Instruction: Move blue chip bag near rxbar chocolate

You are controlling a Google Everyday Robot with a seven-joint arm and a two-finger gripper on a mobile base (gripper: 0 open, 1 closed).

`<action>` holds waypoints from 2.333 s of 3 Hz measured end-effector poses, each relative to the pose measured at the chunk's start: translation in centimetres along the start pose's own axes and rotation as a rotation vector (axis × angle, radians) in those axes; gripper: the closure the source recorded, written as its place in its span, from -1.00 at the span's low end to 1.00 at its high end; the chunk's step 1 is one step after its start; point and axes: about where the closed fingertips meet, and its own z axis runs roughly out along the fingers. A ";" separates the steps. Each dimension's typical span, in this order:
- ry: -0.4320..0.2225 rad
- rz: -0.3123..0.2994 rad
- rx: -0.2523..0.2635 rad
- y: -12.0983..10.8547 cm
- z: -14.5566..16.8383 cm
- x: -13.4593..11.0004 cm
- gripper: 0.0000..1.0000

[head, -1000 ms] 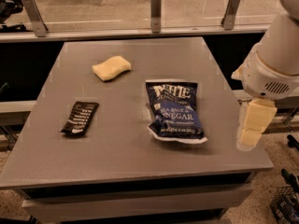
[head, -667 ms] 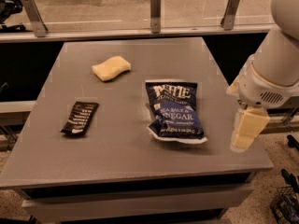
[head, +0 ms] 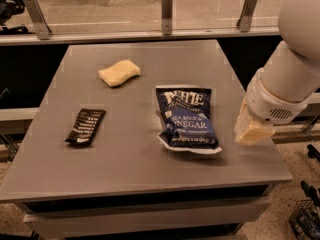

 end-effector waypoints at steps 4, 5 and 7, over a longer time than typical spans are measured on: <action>0.059 -0.138 0.060 -1.7 2.0 -3.4 1.00; 0.057 -0.152 0.061 -2.3 2.8 -4.0 1.00; -0.001 -0.197 0.060 -1.3 2.8 -6.1 1.00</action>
Offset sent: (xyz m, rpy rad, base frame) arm 0.0111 0.0356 -0.0108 -0.0959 -0.0509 0.1151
